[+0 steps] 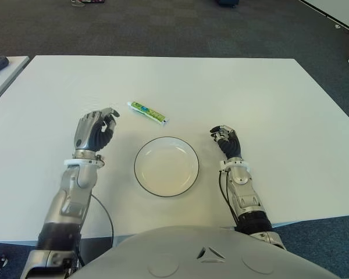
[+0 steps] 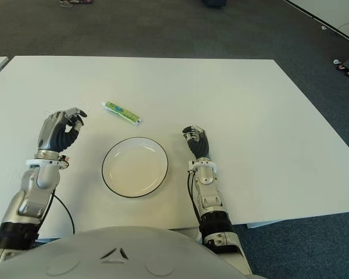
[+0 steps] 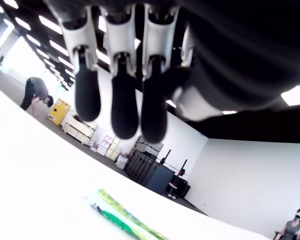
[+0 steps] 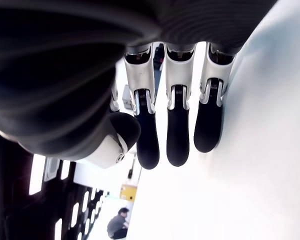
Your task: Put the toothpaste on the table into the plate.
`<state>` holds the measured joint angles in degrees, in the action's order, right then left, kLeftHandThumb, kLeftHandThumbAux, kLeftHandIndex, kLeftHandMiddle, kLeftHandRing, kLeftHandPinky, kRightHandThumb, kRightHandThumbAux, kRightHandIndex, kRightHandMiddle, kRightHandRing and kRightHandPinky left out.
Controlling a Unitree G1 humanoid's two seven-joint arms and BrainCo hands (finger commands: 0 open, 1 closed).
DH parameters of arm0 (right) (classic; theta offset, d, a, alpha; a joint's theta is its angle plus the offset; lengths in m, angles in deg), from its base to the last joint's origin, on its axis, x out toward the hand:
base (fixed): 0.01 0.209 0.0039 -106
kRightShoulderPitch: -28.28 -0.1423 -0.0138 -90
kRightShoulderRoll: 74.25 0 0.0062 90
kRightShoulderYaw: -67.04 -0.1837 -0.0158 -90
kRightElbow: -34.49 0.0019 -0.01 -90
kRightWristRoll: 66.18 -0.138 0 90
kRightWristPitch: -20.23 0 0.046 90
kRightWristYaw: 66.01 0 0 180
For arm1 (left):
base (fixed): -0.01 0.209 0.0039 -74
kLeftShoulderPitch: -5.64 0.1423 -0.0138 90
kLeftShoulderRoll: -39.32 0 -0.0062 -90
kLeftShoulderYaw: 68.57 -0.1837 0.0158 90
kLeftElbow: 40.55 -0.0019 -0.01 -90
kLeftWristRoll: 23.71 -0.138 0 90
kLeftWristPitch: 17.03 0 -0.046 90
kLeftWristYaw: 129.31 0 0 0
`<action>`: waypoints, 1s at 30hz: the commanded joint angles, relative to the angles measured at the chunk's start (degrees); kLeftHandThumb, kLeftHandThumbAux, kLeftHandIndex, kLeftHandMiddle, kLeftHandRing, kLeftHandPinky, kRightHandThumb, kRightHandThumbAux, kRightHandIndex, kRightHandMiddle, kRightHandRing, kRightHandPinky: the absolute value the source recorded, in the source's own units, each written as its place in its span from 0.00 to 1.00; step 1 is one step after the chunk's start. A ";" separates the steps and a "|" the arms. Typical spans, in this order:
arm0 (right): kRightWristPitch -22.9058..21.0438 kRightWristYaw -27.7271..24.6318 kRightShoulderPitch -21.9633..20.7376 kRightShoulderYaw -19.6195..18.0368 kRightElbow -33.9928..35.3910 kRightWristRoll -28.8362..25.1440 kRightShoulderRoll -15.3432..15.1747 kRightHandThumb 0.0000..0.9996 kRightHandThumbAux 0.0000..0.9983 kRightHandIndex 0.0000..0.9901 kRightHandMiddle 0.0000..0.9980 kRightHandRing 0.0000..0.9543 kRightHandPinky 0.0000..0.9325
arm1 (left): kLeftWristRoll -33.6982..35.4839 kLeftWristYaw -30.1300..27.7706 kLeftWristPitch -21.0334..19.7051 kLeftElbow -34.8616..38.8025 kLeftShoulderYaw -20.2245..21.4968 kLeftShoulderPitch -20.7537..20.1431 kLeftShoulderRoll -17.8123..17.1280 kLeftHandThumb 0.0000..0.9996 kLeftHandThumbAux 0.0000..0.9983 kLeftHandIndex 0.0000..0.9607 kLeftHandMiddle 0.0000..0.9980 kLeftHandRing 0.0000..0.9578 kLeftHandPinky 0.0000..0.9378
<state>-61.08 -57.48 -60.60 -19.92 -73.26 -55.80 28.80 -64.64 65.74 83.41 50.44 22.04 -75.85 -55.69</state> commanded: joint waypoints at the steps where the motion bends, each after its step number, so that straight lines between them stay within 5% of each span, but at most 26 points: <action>1: -0.18 0.14 -0.28 0.04 -1.30 0.11 0.23 0.71 0.74 0.42 0.44 0.43 0.44 | -4.70 1.16 -1.37 -4.95 -2.95 -6.68 -2.52 0.83 0.68 0.45 0.48 0.52 0.49; 10: 0.11 0.28 -0.08 0.00 -1.18 0.04 0.12 0.71 0.74 0.42 0.44 0.44 0.45 | -5.63 3.45 1.59 -12.82 -5.63 -15.26 -6.94 0.84 0.67 0.45 0.45 0.42 0.42; 15: -0.06 0.71 0.34 0.02 -0.42 0.23 0.24 0.71 0.74 0.42 0.45 0.44 0.46 | -7.09 4.74 4.45 -19.08 -8.30 -21.00 -9.95 0.73 0.69 0.44 0.34 0.32 0.34; 20: -0.38 1.18 0.55 0.07 -0.01 0.37 0.37 0.71 0.73 0.42 0.45 0.44 0.46 | -9.22 6.89 7.06 -24.78 -11.55 -25.88 -12.57 0.68 0.44 0.32 0.27 0.25 0.27; 30: -0.39 1.41 0.78 0.06 0.27 0.32 0.40 0.71 0.73 0.42 0.45 0.44 0.45 | -11.32 8.19 11.03 -36.84 -17.84 -35.45 -15.36 0.63 0.30 0.17 0.14 0.13 0.16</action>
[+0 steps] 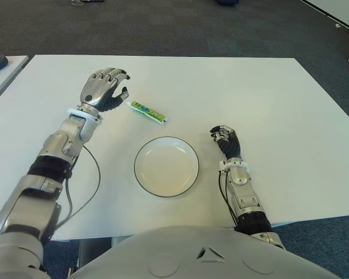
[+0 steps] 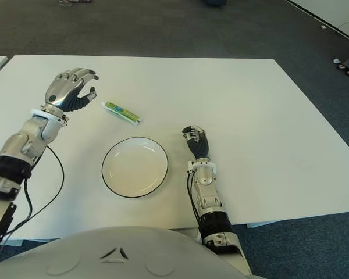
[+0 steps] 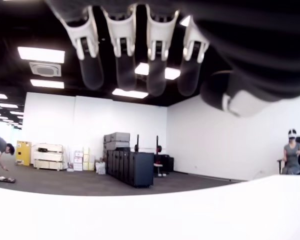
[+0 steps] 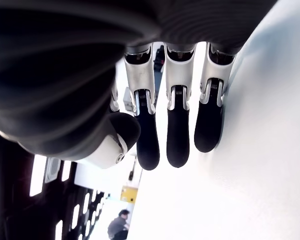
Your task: Put the toothpaste on the table into the plate.
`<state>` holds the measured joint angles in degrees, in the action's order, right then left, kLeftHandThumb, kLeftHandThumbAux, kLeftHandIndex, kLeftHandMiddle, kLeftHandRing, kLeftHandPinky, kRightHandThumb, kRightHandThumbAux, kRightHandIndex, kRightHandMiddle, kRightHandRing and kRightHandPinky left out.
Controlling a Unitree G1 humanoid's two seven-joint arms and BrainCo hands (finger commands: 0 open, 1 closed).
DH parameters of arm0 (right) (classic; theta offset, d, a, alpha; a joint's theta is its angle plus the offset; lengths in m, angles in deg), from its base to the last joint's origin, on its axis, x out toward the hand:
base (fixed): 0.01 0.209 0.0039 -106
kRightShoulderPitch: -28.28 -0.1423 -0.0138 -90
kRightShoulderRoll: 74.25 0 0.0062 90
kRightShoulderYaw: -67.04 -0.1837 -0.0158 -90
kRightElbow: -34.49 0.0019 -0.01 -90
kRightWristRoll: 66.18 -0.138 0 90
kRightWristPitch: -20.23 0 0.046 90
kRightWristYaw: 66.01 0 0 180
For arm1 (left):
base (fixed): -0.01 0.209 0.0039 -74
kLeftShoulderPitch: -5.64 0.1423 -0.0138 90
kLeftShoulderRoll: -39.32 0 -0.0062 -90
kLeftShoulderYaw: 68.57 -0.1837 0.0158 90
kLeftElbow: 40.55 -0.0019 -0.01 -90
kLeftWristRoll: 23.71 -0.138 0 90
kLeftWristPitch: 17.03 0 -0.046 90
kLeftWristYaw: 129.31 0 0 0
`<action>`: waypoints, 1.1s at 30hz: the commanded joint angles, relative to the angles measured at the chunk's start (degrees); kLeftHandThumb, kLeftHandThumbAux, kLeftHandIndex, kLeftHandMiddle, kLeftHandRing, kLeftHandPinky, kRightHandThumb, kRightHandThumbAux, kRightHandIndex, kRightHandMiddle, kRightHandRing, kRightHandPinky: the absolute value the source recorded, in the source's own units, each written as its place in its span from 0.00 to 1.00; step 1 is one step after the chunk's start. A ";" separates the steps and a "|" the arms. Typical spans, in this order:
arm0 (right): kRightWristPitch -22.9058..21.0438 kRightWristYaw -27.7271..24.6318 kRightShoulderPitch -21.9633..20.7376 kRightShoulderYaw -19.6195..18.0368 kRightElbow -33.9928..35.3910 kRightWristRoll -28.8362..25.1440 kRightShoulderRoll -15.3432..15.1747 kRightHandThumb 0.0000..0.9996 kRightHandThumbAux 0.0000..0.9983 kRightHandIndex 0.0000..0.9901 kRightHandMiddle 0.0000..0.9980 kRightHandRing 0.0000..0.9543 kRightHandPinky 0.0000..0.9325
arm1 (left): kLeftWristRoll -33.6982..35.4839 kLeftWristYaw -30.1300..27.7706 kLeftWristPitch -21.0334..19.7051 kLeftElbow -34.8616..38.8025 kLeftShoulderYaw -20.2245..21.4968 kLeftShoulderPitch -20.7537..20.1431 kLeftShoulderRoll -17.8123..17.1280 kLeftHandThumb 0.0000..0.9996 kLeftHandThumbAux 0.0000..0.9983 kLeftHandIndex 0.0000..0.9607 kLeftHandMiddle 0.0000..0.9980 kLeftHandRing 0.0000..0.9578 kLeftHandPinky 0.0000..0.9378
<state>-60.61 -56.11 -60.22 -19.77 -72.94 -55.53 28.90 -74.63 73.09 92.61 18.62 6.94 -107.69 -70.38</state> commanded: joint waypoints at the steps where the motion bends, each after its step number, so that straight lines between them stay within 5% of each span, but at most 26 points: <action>1: -0.87 -0.03 0.42 -0.11 -0.01 -0.01 0.29 0.71 0.73 0.42 0.45 0.44 0.45 | -1.62 1.21 2.43 -7.25 -3.60 -5.05 -0.55 0.63 0.29 0.16 0.13 0.13 0.16; 14: -1.93 0.13 0.75 -0.21 0.92 0.14 0.49 0.72 0.73 0.42 0.45 0.44 0.44 | -8.17 8.67 6.61 -27.25 -16.34 -17.89 1.54 0.54 0.25 0.00 0.01 0.01 0.04; 33: -2.93 -0.21 1.65 -0.26 2.55 0.15 0.36 0.72 0.74 0.42 0.44 0.44 0.46 | -13.69 8.10 8.68 -38.64 -30.91 -24.97 4.39 0.41 0.23 0.00 0.00 0.00 0.00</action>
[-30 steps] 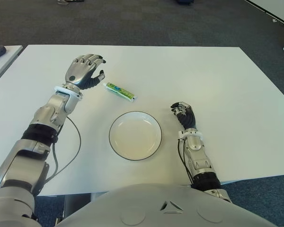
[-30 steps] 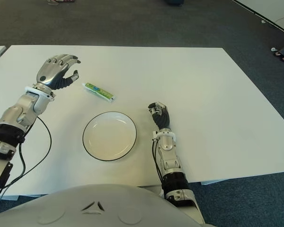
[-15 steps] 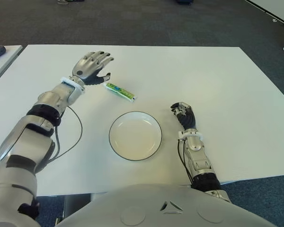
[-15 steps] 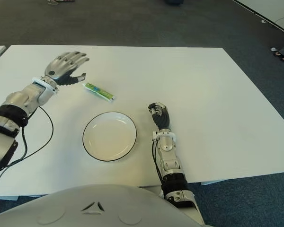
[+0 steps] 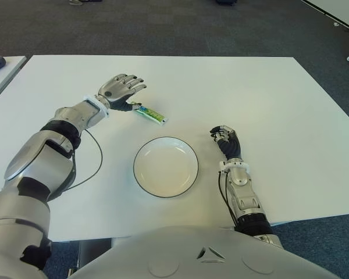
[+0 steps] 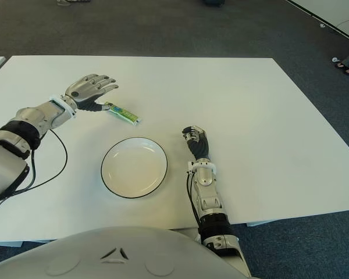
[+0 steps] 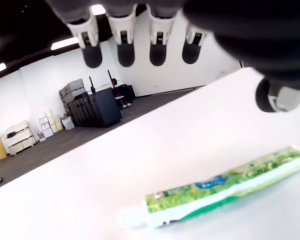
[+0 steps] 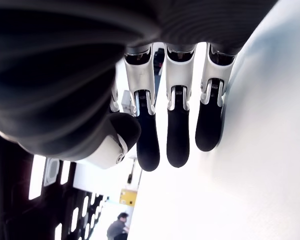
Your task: Put the toothpaste on the table into the plate.
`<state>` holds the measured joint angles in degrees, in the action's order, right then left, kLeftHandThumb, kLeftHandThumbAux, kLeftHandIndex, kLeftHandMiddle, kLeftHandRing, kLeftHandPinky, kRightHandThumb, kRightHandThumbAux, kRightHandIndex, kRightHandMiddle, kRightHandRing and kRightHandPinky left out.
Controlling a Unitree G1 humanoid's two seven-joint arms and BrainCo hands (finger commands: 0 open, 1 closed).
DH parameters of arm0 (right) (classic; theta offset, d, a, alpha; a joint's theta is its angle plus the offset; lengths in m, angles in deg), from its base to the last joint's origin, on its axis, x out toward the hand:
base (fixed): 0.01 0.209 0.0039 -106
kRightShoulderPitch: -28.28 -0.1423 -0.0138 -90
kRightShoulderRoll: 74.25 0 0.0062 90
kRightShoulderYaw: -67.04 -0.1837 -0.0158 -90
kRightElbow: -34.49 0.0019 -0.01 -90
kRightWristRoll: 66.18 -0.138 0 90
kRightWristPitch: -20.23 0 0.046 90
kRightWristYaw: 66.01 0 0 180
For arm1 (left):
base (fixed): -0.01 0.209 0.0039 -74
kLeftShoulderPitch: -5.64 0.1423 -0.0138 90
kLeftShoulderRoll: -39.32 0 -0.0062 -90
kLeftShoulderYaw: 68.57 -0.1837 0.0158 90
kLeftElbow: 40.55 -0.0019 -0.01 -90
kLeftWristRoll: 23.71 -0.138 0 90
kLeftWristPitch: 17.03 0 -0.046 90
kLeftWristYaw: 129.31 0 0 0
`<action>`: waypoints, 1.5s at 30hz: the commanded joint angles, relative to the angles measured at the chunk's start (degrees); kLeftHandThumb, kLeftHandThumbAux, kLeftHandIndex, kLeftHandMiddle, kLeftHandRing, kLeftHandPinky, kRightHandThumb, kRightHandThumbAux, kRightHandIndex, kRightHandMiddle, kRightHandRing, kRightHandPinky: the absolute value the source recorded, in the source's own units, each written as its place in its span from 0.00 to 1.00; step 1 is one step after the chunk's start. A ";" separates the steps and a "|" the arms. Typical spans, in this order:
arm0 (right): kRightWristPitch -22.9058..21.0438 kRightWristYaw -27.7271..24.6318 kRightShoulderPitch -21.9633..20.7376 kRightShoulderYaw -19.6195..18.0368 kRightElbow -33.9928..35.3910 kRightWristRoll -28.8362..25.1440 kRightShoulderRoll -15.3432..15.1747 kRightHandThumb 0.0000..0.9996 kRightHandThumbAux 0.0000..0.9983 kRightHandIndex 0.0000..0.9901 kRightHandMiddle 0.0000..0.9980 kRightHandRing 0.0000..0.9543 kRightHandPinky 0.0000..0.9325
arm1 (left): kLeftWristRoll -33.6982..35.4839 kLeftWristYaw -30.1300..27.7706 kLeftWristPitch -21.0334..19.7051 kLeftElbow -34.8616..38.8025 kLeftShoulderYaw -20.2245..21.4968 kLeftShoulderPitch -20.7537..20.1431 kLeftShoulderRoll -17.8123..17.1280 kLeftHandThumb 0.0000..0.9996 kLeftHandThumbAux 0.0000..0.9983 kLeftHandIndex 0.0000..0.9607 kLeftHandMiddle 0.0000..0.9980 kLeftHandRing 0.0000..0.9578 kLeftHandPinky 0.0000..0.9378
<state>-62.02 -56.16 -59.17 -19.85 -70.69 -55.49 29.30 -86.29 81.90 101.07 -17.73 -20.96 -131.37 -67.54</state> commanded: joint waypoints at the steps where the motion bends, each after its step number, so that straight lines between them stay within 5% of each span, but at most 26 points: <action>1: -1.53 -0.10 0.64 -0.18 0.33 0.18 -0.05 0.72 0.74 0.42 0.44 0.44 0.46 | -2.32 -1.12 0.25 -2.84 -3.77 -1.53 1.96 0.41 0.23 0.00 0.00 0.00 0.00; 22: -1.04 -0.20 1.86 -0.12 1.83 0.49 -0.60 0.71 0.74 0.42 0.45 0.45 0.48 | -6.82 -4.11 3.14 -6.11 -14.77 -3.43 5.34 0.46 0.26 0.00 0.00 0.00 0.00; 45: -0.93 -0.33 4.42 -0.31 4.35 0.59 -0.83 0.71 0.74 0.42 0.45 0.47 0.50 | -7.73 -10.93 -4.11 -11.61 -20.31 -2.95 11.45 0.49 0.27 0.00 0.00 0.00 0.00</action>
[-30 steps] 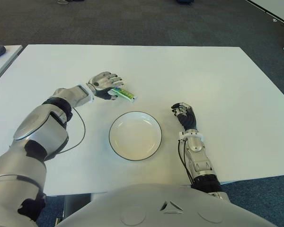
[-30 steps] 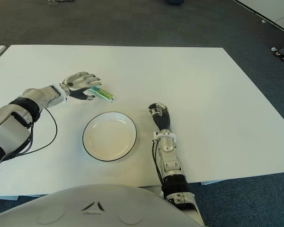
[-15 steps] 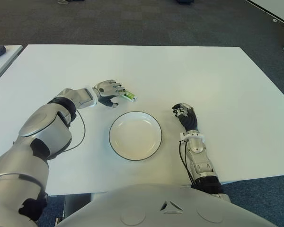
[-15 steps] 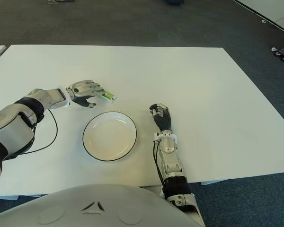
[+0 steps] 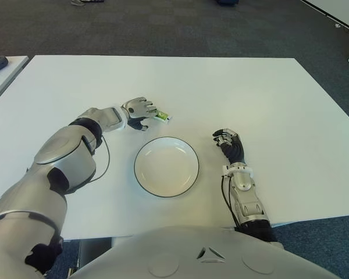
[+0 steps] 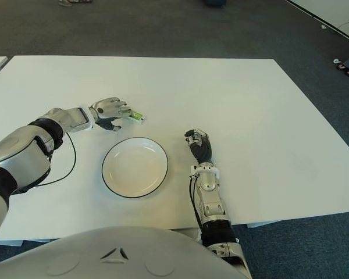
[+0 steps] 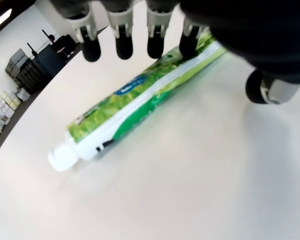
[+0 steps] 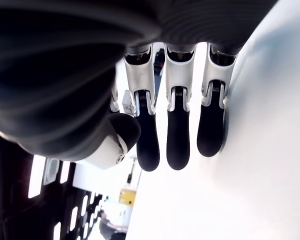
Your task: Put the toothpaste on the table into the plate.
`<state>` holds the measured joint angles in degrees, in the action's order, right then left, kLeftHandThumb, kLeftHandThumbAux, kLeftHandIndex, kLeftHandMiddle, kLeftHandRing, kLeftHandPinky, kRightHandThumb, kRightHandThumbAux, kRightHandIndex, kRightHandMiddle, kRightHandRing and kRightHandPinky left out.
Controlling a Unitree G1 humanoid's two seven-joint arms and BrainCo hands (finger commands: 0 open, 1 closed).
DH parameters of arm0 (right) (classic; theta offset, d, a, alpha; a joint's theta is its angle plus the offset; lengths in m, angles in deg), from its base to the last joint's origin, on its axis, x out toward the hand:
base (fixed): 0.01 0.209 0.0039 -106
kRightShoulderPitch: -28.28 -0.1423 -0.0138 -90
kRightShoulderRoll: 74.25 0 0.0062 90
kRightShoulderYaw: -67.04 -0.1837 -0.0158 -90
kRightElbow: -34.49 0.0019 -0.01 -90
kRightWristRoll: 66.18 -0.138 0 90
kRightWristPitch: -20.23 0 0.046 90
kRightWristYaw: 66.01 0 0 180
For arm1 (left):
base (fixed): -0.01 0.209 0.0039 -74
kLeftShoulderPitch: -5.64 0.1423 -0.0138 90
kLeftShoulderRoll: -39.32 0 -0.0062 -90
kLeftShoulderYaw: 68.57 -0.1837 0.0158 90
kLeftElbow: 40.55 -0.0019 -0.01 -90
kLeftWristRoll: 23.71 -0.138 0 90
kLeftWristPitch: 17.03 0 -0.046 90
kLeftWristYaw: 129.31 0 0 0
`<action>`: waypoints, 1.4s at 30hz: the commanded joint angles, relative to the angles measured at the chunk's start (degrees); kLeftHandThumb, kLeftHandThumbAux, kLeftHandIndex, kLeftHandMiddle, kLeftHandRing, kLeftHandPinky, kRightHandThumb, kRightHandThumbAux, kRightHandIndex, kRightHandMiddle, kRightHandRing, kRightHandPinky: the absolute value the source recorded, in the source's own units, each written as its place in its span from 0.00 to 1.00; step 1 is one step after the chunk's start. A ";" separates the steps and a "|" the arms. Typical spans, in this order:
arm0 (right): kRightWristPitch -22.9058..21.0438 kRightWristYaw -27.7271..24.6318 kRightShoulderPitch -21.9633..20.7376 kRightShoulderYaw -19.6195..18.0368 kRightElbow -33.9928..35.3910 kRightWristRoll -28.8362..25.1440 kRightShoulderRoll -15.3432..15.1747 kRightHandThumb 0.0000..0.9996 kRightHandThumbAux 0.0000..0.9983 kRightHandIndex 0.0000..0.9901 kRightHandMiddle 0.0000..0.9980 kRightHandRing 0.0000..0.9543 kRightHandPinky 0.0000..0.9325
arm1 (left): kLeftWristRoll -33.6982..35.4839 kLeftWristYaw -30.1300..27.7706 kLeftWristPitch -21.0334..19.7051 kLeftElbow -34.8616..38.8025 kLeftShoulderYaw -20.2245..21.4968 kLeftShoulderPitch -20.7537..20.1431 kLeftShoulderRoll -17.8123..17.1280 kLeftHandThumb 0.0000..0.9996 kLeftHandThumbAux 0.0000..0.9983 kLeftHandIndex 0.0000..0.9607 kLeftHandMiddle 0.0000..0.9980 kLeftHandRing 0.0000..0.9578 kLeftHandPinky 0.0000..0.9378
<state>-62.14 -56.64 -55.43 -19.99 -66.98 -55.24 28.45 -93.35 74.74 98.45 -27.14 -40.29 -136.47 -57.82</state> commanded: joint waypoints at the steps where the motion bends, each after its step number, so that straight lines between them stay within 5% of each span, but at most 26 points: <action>1: -0.84 0.17 0.84 -0.14 0.83 0.38 0.04 0.71 0.74 0.42 0.45 0.47 0.50 | -0.57 -3.92 -1.80 -2.36 -0.93 2.22 1.83 0.49 0.27 0.00 0.00 0.00 0.00; 26: -1.46 -0.68 1.66 -0.05 1.80 0.19 -0.16 0.71 0.74 0.42 0.45 0.46 0.51 | 6.29 -8.62 -3.98 -2.68 5.04 1.45 0.67 0.47 0.26 0.00 0.00 0.00 0.00; 42: -0.23 -1.36 0.55 0.19 -0.61 0.15 -0.66 0.71 0.74 0.42 0.43 0.44 0.48 | 12.50 -3.43 -4.88 -1.39 12.38 -0.77 -0.45 0.50 0.25 0.00 0.00 0.00 0.00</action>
<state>-61.88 -57.56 -54.51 -19.81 -66.29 -55.23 28.00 -81.80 70.46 94.34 -28.86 -28.90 -137.27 -58.43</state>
